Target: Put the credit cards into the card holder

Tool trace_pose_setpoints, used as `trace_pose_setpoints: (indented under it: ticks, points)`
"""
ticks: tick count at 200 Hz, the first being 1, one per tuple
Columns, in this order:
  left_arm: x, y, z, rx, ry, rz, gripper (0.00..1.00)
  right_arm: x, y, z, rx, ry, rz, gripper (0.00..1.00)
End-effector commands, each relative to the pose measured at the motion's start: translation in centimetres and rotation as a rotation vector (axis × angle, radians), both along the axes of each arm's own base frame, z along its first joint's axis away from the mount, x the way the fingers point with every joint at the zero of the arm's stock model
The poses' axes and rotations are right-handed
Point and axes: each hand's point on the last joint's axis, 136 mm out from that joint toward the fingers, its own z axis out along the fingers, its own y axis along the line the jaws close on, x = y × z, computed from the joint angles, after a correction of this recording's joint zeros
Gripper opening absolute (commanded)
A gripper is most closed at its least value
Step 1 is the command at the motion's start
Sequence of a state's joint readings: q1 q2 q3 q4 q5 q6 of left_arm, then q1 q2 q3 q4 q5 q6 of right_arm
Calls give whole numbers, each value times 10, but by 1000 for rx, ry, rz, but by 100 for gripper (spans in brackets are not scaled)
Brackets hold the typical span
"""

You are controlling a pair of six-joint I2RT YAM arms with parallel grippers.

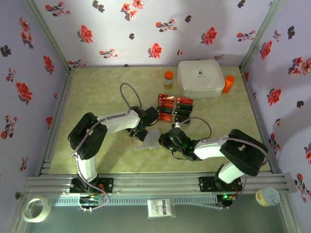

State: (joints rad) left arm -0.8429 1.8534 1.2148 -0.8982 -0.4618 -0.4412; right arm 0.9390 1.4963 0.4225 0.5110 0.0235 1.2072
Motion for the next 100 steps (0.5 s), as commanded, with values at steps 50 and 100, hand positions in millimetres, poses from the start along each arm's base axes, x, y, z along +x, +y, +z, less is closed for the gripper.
trace_pose_setpoints:
  ticks: [50,100]
  points:
    - [8,12,-4,52,-49,2,100,7,-13,32,-226,-101,68,19]
    - [13,7,1,41,-65,-12,100,9,-4,42,-271,-130,122,23]
